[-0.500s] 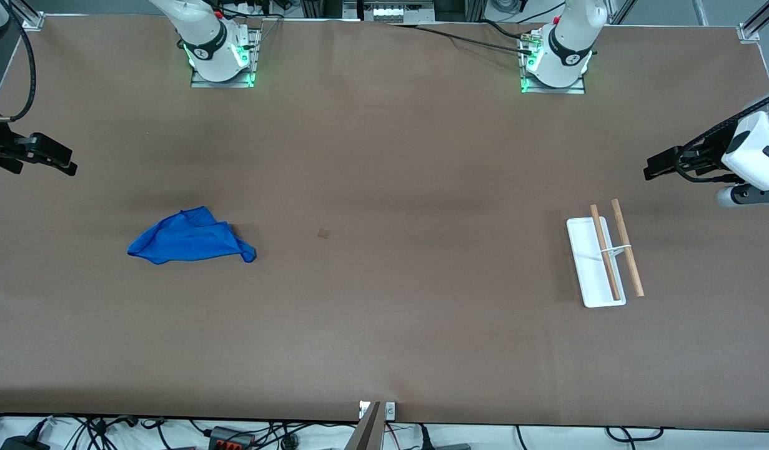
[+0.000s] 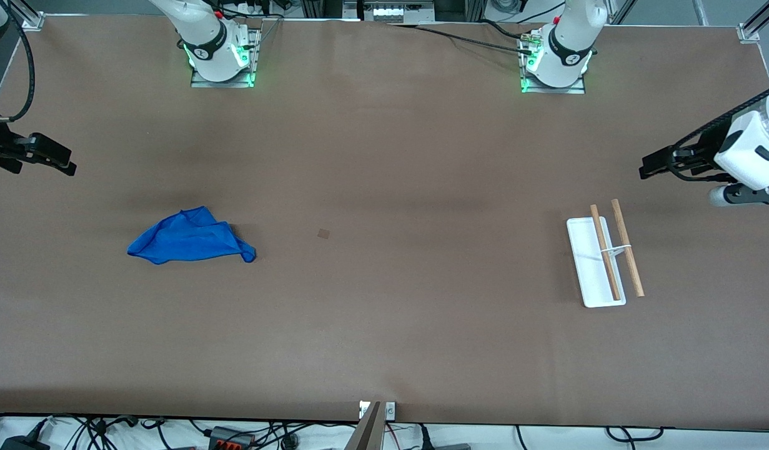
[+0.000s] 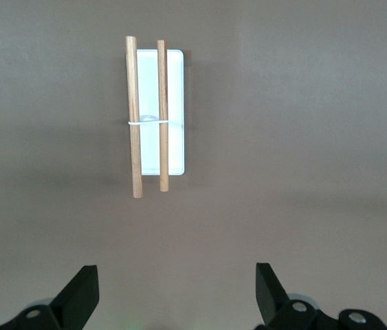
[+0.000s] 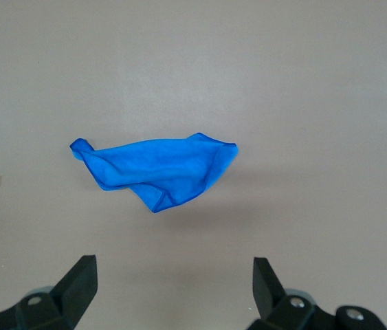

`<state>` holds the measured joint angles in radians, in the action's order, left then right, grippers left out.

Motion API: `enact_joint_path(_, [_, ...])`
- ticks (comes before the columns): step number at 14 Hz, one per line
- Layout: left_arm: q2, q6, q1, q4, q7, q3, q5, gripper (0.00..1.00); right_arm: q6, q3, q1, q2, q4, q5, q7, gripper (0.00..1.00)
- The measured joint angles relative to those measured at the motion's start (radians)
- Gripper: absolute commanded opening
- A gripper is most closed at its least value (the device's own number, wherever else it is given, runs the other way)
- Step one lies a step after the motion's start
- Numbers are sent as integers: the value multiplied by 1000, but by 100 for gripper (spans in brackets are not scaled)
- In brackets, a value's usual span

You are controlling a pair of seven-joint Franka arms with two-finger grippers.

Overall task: Pass towel and hang on rack
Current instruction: 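Move the right gripper toward the blue towel, then grasp the blue towel's edge with the right gripper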

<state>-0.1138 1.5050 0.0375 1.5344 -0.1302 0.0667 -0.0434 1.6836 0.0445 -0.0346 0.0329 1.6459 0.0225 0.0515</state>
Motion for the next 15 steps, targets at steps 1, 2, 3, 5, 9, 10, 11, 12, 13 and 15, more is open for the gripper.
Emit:
enact_joint_path(1, [0, -5, 0, 0, 0, 2, 0, 100, 2, 0, -2, 7, 6, 0, 0, 100])
enact_joint_path(2, [0, -8, -1, 0, 0, 3, 0, 100, 11, 2, -5, 23, 12, 0, 0, 100])
enact_joint_path(3, [0, -9, -1, 0, 0, 4, 0, 100, 30, 6, -8, 51, 21, 0, 0, 100])
enact_joint_path(5, [0, -9, 0, -1, 0, 5, 0, 100, 85, 8, -26, 134, 30, 0, 0, 100])
enact_joint_path(9, [0, -22, 10, -3, 0, 1, 0, 100, 198, 11, -66, 312, 32, 0, -8, 100])
enact_joint_path(10, [0, -23, 11, -3, 1, 0, 0, 100, 230, 11, -81, 356, 32, 0, -8, 100])
enact_joint_path(11, [0, -23, 11, -3, 1, 0, 0, 100, 268, 12, -97, 398, 32, 0, -7, 100])
enact_joint_path(12, [0, -25, 11, -3, 1, 0, 0, 100, 306, 12, -113, 440, 31, 0, -7, 100])
enact_joint_path(13, [0, -27, 11, -3, 1, 0, 0, 100, 337, 12, -127, 478, 30, 0, -7, 100])
enact_joint_path(15, [0, -27, 11, -3, 1, 0, 0, 100, 364, 12, -146, 535, 29, -16, -7, 100])
